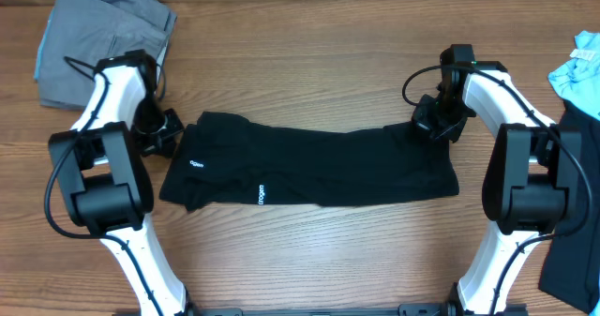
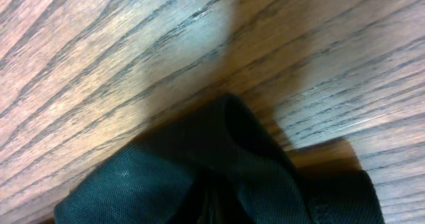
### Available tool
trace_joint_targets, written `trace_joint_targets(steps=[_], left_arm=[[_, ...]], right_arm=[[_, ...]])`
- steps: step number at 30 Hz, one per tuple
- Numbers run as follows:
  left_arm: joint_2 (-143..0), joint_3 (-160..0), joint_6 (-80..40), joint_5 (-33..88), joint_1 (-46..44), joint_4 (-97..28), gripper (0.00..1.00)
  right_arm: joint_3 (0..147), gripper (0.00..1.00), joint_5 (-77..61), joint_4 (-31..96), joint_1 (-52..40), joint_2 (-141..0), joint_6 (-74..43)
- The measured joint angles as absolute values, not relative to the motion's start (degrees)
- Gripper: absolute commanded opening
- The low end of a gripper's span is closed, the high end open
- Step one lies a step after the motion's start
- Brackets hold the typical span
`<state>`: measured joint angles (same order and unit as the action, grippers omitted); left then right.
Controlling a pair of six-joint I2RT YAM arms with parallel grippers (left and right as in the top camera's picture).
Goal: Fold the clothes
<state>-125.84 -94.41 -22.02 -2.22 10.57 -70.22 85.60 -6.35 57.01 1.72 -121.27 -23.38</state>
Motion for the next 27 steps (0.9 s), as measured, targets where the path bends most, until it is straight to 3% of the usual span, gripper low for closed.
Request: trace_joint_targets(steps=[6,14,18,27], left_arm=[[-124.9,-94.19,-21.65,-1.41,14.24,-69.69,0.04],[-108.36,-95.13,-15.66,5.45,-1.76,-64.69,0.04],[-116.6,-95.09,-15.22,6.31,-6.79,-63.09,0.04],[-126.72,-94.5,-15.86,5.19,-5.15,-63.09,0.04]], right_arm=[[85.71,0.04,-5.52,56.82,1.72,-121.27,-23.77],[85.71,0.04,-5.5,56.47,1.72,-121.27,-23.75],[85.71,0.04,-5.48,56.62,1.74,-121.27,-23.75],[85.76,0.04,-5.5,56.77,1.72,-121.27,-23.05]])
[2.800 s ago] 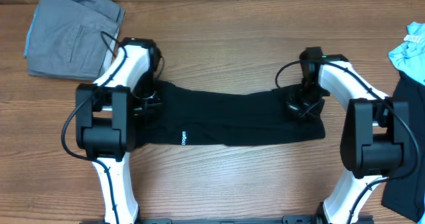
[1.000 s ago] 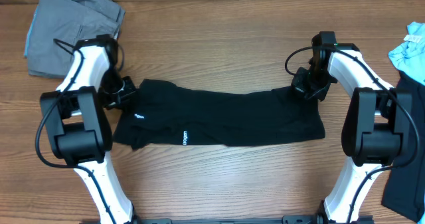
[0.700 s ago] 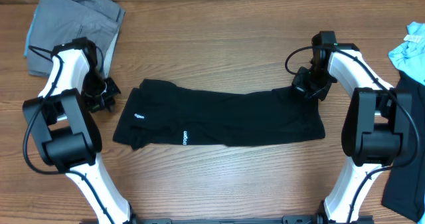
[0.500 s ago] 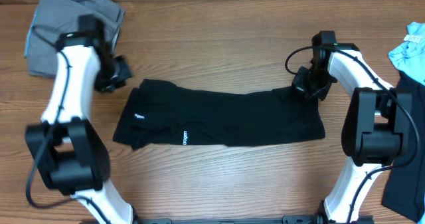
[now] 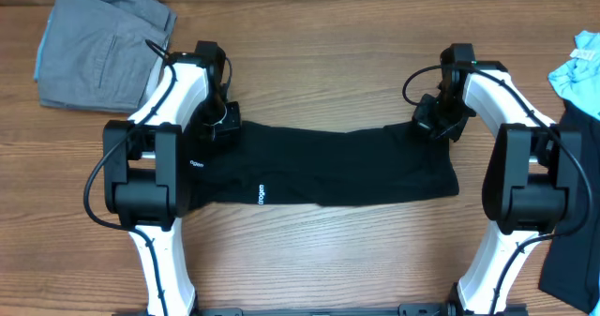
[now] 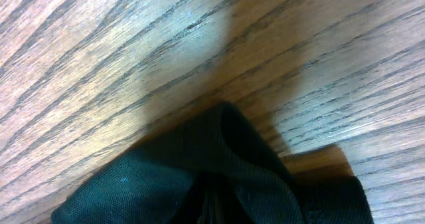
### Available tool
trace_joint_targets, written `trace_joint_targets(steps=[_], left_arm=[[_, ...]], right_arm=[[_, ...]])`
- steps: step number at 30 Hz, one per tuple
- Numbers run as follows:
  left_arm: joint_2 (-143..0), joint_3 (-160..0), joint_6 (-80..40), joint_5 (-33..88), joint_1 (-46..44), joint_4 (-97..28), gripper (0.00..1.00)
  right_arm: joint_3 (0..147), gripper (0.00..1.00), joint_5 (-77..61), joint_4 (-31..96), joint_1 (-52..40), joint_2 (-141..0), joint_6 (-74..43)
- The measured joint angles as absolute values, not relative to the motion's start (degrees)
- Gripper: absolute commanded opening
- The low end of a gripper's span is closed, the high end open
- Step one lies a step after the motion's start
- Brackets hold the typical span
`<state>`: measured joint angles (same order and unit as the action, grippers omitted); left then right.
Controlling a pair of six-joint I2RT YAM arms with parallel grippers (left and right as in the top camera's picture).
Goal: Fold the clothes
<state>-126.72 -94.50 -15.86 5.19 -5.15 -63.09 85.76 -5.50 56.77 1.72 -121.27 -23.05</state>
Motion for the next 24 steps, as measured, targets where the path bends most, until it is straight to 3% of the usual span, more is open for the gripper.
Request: trace_joint_targets(steps=[11,20,21,22,23,24], left_arm=[[-127.04,-94.67,-19.14,4.54,7.84,-65.04,0.04],[-127.11,-96.79,-19.16,1.39,9.19,-68.6,0.04],[-127.11,-97.71,-19.18,0.91,9.3,-70.0,0.09],[-126.54,-100.2,-19.29,-0.05,9.54,-72.29,0.21],[-125.67,-101.14,-19.46,-0.34,9.54,-72.73,0.5],[-124.33,-101.97,-19.59,-0.73,9.54,-73.84,1.0]], right_arm=[[85.8,0.04,-5.58,55.05,0.27,-121.36,-22.85],[91.61,0.04,-5.19,62.43,-0.01,-122.43,-23.51],[93.67,0.11,-5.06,64.47,0.38,-122.3,-23.62],[96.09,0.38,-4.86,66.11,1.13,-121.69,-23.73],[97.27,0.66,-4.67,68.12,1.5,-120.95,-23.92],[97.71,0.83,-4.51,69.69,1.63,-120.07,-24.21]])
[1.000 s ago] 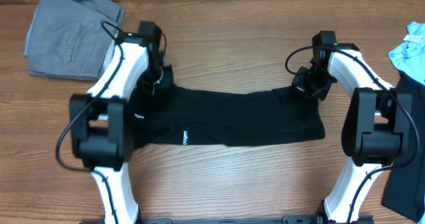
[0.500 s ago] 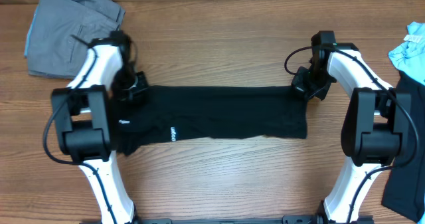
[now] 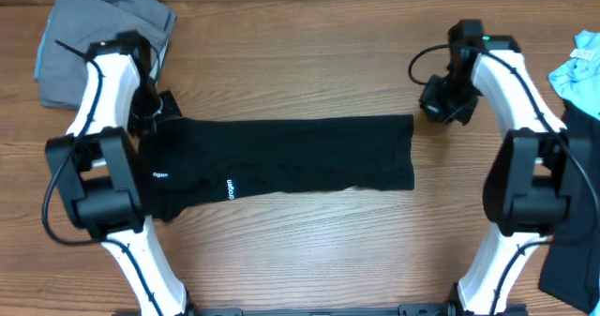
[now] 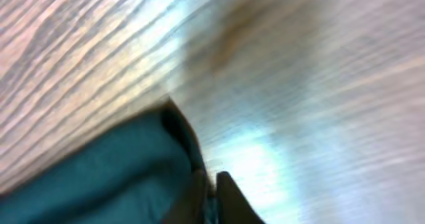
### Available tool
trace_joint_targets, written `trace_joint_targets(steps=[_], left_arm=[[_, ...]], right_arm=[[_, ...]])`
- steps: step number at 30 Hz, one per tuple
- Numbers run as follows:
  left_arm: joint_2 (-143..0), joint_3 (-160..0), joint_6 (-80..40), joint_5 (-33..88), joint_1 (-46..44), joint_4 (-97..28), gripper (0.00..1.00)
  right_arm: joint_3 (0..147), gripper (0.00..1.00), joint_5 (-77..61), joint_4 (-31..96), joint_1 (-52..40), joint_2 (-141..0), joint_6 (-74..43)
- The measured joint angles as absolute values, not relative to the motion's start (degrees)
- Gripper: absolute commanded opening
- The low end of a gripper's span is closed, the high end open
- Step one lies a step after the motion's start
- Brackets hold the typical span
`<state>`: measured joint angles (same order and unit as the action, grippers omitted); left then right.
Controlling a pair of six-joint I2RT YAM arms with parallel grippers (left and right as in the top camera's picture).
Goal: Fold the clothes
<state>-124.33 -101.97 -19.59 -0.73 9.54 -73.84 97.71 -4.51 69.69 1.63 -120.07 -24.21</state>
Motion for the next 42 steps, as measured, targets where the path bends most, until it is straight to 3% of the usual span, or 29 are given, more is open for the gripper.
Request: trace_joint_targets(steps=[1,7,16,27,28,30,36,42], left_arm=[[-122.56,-102.61,-19.46,-0.89,9.54,-74.91,1.0],[-112.33,-104.66,-19.53,-1.08,9.54,-81.78,1.0],[-112.03,-104.62,-19.55,-0.86,9.52,-85.65,1.0],[-112.03,-104.51,-19.53,-0.86,9.52,-85.54,1.0],[-112.03,-104.51,-19.53,-0.86,9.52,-85.54,1.0],[-112.03,-104.51,-19.53,-0.86,9.52,-85.52,1.0],[-112.03,-104.49,-19.53,-0.84,9.52,-85.34,1.0],[-112.03,-104.49,-19.53,-0.86,9.52,-85.32,1.0]], right_arm=[[98.13,1.0,-4.45,71.92,1.85,-118.65,-23.97],[98.06,1.0,-5.04,79.2,1.89,-111.85,-20.82],[78.74,1.0,-17.76,63.2,1.89,-112.03,-9.56],[69.67,0.99,-25.21,53.08,1.96,-110.59,-8.29],[68.93,0.95,-26.72,51.9,1.93,-110.28,-8.23],[67.2,0.66,-30.26,49.67,1.98,-109.86,-8.34],[63.81,0.04,-31.73,48.42,1.89,-110.45,-10.57],[64.23,0.04,-28.62,49.41,2.17,-110.85,-14.74]])
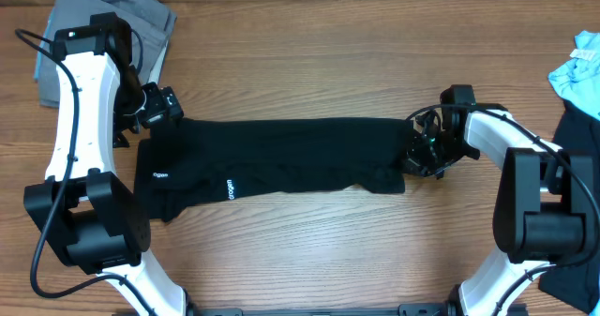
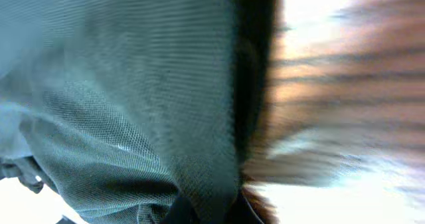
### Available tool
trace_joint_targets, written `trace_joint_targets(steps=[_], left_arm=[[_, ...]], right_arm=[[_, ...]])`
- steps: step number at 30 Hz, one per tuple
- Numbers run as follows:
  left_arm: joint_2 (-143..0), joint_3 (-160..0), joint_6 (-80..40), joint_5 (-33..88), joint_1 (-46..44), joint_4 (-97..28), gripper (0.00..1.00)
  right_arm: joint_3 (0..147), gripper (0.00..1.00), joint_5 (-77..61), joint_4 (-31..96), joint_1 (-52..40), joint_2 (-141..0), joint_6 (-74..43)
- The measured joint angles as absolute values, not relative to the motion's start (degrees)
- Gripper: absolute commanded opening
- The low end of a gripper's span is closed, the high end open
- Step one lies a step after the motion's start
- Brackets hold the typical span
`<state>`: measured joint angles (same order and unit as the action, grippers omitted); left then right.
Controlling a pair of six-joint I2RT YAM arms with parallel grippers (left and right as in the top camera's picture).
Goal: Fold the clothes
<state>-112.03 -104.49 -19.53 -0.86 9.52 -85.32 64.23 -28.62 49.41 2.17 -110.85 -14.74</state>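
A black garment with small white lettering lies stretched left to right across the wooden table. My left gripper sits at its upper left corner, apparently shut on the cloth there. At the garment's right edge is my right gripper. In the right wrist view, dark mesh fabric fills the left side and runs down between my right gripper's fingers, which are shut on it. That view is blurred.
Folded grey trousers lie at the back left corner. A light blue cloth and a dark garment lie at the right edge. Both arm bases stand at the front of the table.
My right gripper was apart from the garment, above its upper right corner. Now it is lower, at the right edge, with fabric between its fingers. The garment and left gripper have hardly shifted.
First my right gripper held the garment's upper right corner and the left gripper was at its left end. The left gripper then stood on the upper left part. By 1.4 s ago the garment lay further left and flatter, the right gripper off it. Now the right gripper holds its right edge.
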Motion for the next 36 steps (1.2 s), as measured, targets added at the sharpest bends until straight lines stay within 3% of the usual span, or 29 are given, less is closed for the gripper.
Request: trace_joint_targets(steps=[13,19,31,36], left_arm=[[-112.03,-104.49,-19.53,-0.84,9.52,-84.23,1.0],[-112.03,-103.77,-19.55,-0.69,9.52,-83.22,1.0],[-112.03,-90.78,-19.55,-0.43,9.52,-75.33,1.0],[-112.03,-90.06,-19.55,-0.43,9.52,-75.18,1.0]], right_arm=[[71.16,0.04,-16.38,60.53,8.62,-105.08,-17.82],[71.99,0.04,-11.11,61.04,2.22,-99.37,-21.02],[72.03,0.04,-7.9,54.76,-20.75,-99.37,-29.32],[72.03,0.04,-6.33,53.34,-24.01,-99.37,-31.59]])
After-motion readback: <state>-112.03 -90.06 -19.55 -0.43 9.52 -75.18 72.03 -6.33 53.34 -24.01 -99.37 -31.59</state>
